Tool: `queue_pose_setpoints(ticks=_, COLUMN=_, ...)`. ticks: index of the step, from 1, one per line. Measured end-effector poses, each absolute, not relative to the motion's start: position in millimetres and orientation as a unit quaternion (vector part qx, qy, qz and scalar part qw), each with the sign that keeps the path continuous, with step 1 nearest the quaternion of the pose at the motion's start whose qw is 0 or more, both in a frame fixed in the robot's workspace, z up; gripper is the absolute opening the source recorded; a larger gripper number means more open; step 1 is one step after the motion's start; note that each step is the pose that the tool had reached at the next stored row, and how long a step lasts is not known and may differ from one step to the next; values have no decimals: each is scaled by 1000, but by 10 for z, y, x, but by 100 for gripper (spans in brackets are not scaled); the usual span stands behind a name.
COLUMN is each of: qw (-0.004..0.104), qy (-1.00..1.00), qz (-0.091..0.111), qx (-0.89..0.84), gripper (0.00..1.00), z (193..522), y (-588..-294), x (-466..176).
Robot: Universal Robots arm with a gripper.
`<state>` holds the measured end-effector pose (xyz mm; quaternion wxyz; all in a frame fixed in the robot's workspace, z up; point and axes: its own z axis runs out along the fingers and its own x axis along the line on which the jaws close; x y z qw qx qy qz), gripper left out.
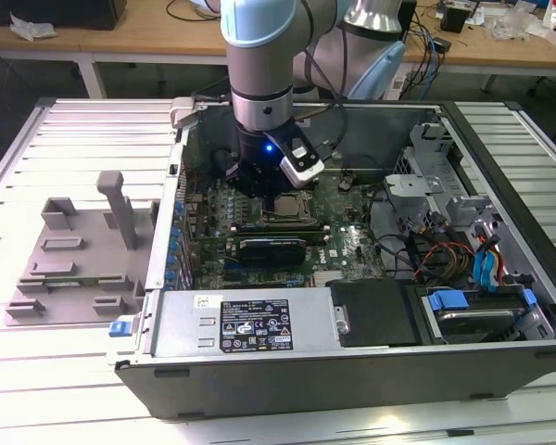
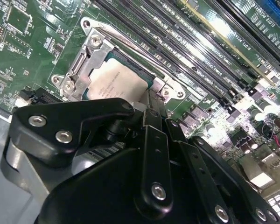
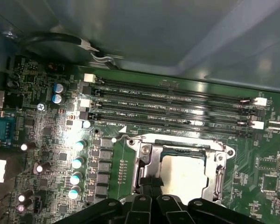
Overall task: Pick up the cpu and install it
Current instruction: 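Close the cpu cover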
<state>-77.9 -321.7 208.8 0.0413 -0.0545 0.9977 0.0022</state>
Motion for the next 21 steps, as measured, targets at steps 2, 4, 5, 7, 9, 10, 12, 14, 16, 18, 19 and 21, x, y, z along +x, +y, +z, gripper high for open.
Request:
queue_pose_setpoints(ticks=2, qw=41, qy=998, qz=2, qx=-55, gripper=11, z=2106, y=-3217, x=-779)
queue_pose_setpoints(ticks=4, qw=41, qy=998, qz=2, qx=-55, gripper=11, z=2203, y=-3216, x=-778)
queue_pose_setpoints(ticks=5, qw=41, qy=998, qz=2, qx=-55, gripper=11, z=2265, y=-3215, x=-778)
queue_pose_setpoints(ticks=7, qw=41, qy=998, qz=2, qx=-55, gripper=11, z=2295, y=-3215, x=-767)
queue_pose_setpoints(ticks=9, qw=41, qy=998, qz=2, qx=-54, gripper=11, z=2296, y=-3215, x=-708)
queue_pose_setpoints(ticks=10, qw=41, qy=998, qz=2, qx=-55, gripper=11, z=2295, y=-3215, x=-647)
queue_pose_setpoints(ticks=12, qw=41, qy=998, qz=2, qx=-54, gripper=11, z=2295, y=-3215, x=-586)
queue_pose_setpoints(ticks=14, qw=41, qy=998, qz=2, qx=-55, gripper=11, z=2295, y=-3215, x=-521)
queue_pose_setpoints(ticks=16, qw=41, qy=998, qz=2, qx=-55, gripper=11, z=2296, y=-3216, x=-475)
queue_pose_setpoints(ticks=18, qw=41, qy=998, qz=2, qx=-49, gripper=11, z=2315, y=-3215, x=-474)
queue_pose_setpoints(ticks=19, qw=41, qy=998, qz=2, qx=-46, gripper=11, z=2326, y=-3215, x=-474)
queue_pose_setpoints(ticks=21, qw=41, qy=998, qz=2, qx=-42, gripper=11, z=2349, y=-3215, x=-475)
